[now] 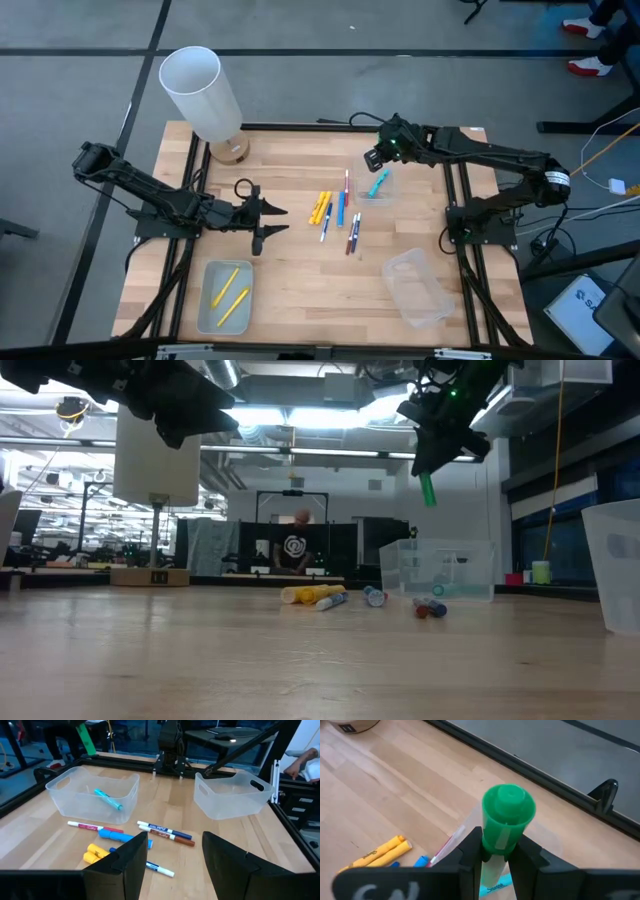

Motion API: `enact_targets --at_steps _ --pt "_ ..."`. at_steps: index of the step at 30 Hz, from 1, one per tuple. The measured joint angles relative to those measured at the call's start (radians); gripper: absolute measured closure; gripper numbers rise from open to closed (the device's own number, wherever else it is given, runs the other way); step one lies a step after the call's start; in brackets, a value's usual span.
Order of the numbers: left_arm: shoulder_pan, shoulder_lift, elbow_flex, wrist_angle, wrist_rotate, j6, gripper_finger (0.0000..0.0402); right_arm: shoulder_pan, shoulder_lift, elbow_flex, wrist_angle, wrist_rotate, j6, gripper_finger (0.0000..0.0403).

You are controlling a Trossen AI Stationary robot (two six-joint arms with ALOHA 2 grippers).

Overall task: Pick & Place Markers
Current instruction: Put the green highlighter pen into the top transparent bin

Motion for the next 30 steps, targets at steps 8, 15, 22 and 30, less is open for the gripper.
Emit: enact_targets --at_steps 8,15,22,30 --pt "0.0 0.0 0.0 0.036 -0.001 0.087 0.0217 0.0 0.0 -0.006 0.009 -0.023 0.026 0.0331" --pt "0.001 0.0 0.0 0.038 -0.003 0.14 0.0217 0.0 0.0 -0.073 0.013 -0.026 0.079 0.0331" --pt "0.034 0.0 0.0 0.081 -0.002 0.141 0.0217 -0.029 0.0 -0.12 0.026 -0.066 0.132 0.0331" --pt "0.062 0.0 0.0 0.09 -0.001 0.131 0.0217 -0.075 0.001 -0.12 0.043 -0.068 0.147 0.0331"
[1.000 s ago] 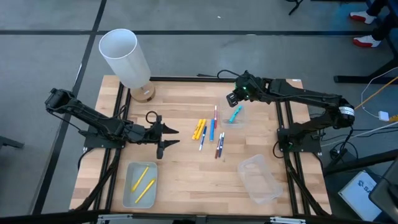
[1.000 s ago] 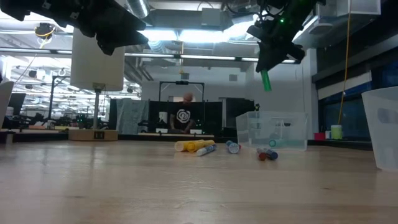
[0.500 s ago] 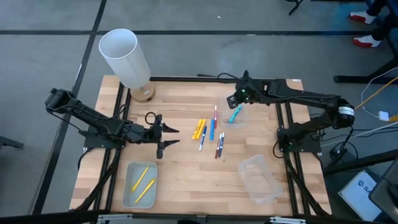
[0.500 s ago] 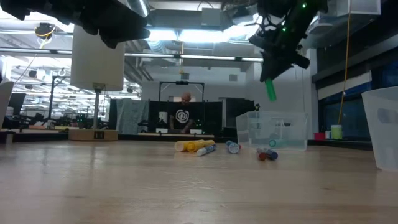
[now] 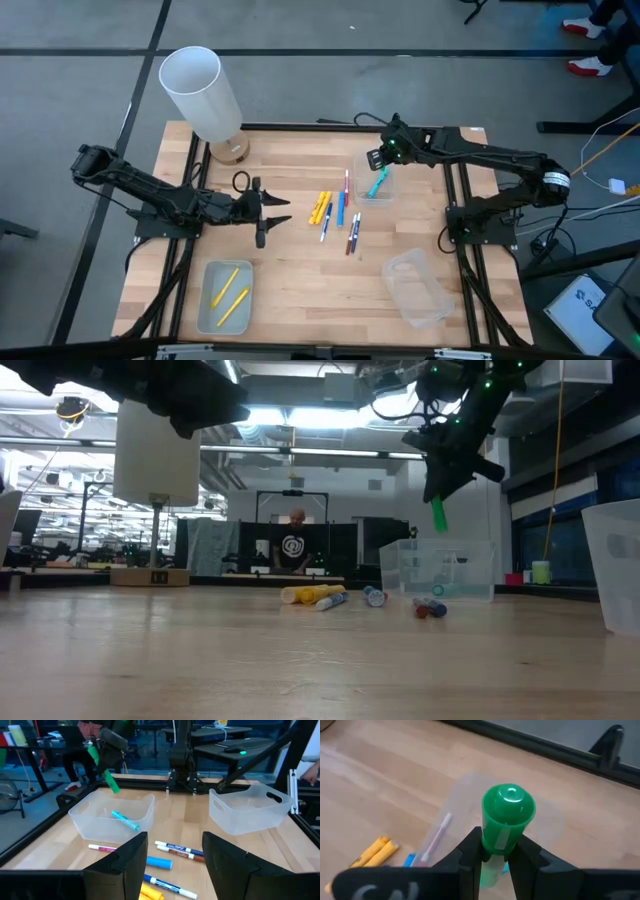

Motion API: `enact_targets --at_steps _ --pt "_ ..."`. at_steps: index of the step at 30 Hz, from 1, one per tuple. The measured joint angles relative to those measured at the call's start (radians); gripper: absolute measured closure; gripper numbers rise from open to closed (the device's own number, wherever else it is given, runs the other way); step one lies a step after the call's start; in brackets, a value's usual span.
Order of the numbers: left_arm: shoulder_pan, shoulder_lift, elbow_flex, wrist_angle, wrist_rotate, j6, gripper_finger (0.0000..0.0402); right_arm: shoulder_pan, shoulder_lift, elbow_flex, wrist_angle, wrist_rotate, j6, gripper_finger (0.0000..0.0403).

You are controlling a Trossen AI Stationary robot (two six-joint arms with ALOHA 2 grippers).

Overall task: Pick & Place Markers
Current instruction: Put the green highlighter pen into the top transparent bin

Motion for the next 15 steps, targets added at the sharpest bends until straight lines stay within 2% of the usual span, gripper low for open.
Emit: enact_targets --at_steps 15 --pt "-0.005 0.0 0.0 -0.005 0.039 -0.027 0.0217 -0.023 0.113 0.0 0.085 -0.062 -0.021 0.0331"
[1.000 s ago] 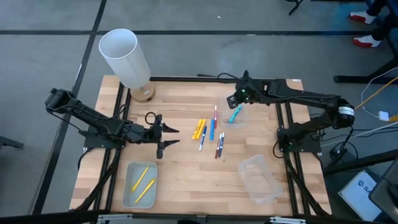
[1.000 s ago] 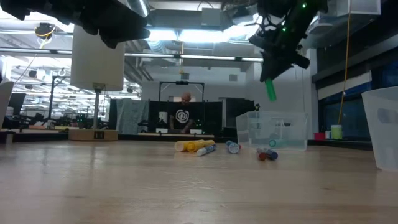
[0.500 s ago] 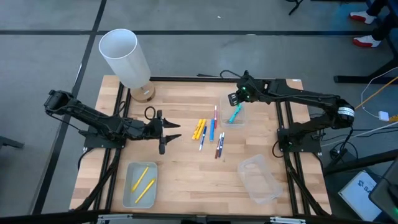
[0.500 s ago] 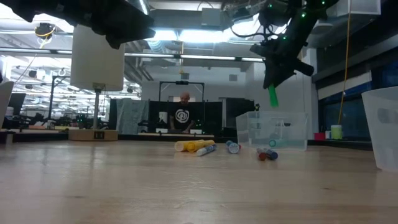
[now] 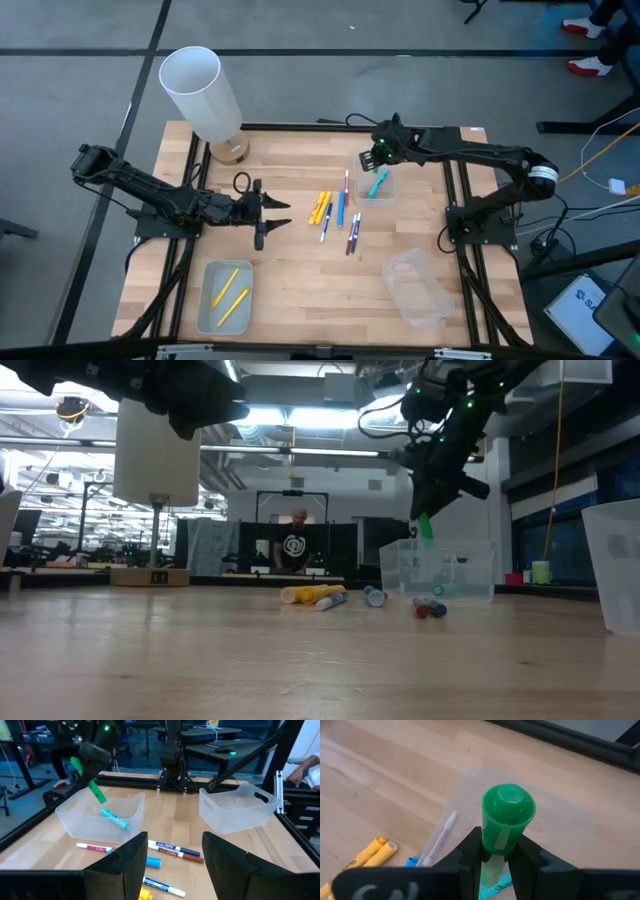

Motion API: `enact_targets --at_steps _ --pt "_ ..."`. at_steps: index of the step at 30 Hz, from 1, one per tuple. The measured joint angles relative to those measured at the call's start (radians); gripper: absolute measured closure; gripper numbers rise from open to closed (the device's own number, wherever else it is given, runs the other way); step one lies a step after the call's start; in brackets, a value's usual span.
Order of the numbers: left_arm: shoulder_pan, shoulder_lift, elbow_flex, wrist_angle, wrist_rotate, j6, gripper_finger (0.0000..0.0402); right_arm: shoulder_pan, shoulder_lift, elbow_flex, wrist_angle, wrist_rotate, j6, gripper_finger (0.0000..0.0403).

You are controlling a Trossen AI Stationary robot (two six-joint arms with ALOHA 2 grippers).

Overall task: Pick & Place Markers
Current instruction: Put the green highlighter pen into the top transparent bin

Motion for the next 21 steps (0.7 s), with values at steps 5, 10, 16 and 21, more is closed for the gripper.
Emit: enact_targets --at_steps 5,10,16,21 --pt "0.0 0.0 0.0 -0.032 0.01 -0.035 0.0217 -0.044 0.03 0.0 0.004 -0.054 0.009 0.0331" --pt "0.0 0.0 0.0 -0.067 0.049 -0.063 0.0217 -0.075 0.052 0.0 0.006 -0.092 0.028 0.0331" --pt "0.0 0.0 0.0 -0.067 0.07 -0.064 0.0217 -0.099 0.088 0.0 0.006 -0.148 0.051 0.0331" --pt "0.0 0.0 0.0 -0.079 0.072 -0.079 0.0217 -0.1 0.121 0.0 0.004 -0.189 0.054 0.0331"
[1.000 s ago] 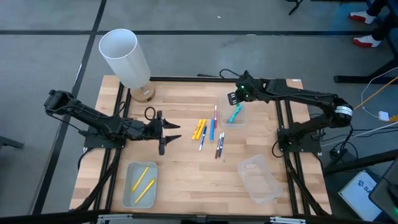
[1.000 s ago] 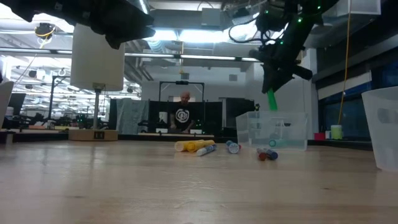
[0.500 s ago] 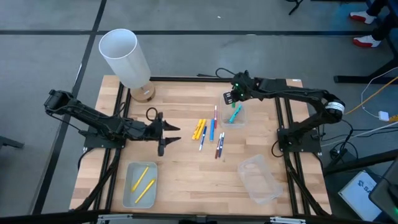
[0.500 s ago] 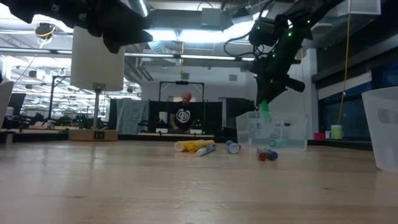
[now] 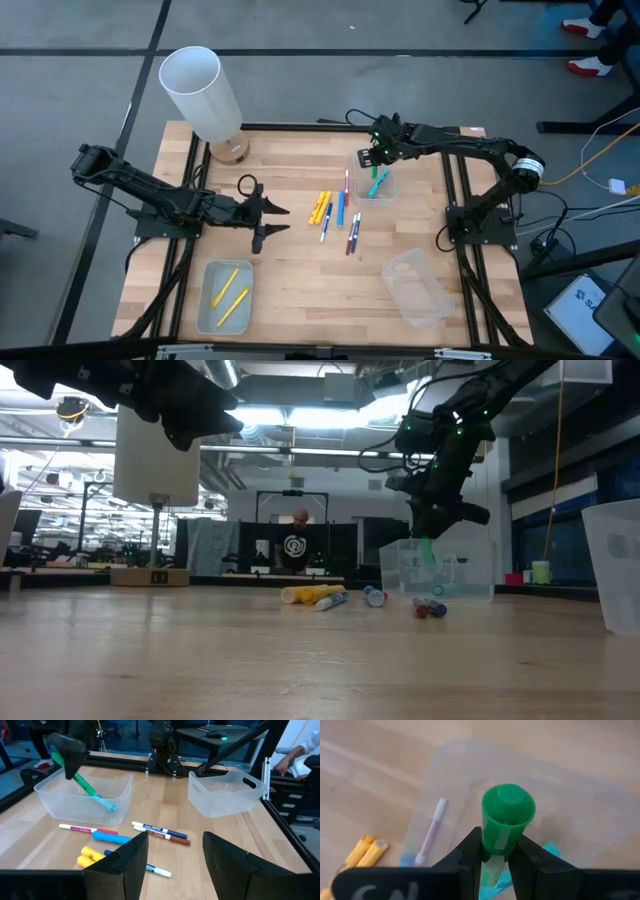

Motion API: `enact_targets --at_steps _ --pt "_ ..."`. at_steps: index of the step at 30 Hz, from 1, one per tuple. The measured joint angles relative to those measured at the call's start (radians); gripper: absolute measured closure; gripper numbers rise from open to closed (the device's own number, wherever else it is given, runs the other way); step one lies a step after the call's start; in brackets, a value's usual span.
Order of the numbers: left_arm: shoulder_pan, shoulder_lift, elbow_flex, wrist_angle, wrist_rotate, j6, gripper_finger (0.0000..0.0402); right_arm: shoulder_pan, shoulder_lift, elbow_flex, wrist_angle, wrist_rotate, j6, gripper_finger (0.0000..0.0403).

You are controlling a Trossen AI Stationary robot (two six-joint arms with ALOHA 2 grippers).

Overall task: Pick & Place Markers
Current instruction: Put the green highlighter pen into the top transparent bin, then put the left yellow highlighter pen into the top transparent bin

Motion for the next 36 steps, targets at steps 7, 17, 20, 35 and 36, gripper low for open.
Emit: enact_targets --at_steps 7,17,20,35,36 --pt "0.0 0.0 0.0 -0.002 0.0 0.0 0.0217 -0.007 0.04 0.0 0.0 -0.083 0.002 0.0331" --pt "0.0 0.0 0.0 -0.003 -0.001 0.0 0.0217 -0.024 0.055 0.0 -0.002 -0.164 0.018 0.033" --pt "0.0 0.0 0.0 -0.003 -0.001 0.0 0.0217 -0.024 0.055 0.0 -0.001 -0.176 0.023 0.0327" --pt "0.0 0.0 0.0 -0.003 -0.002 0.0 0.0217 -0.024 0.055 0.0 -0.001 -0.176 0.024 0.0286" --pt "0.0 0.0 0.0 -0.003 -0.002 0.0 0.0217 -0.024 0.055 0.0 -0.001 -0.176 0.022 0.0286"
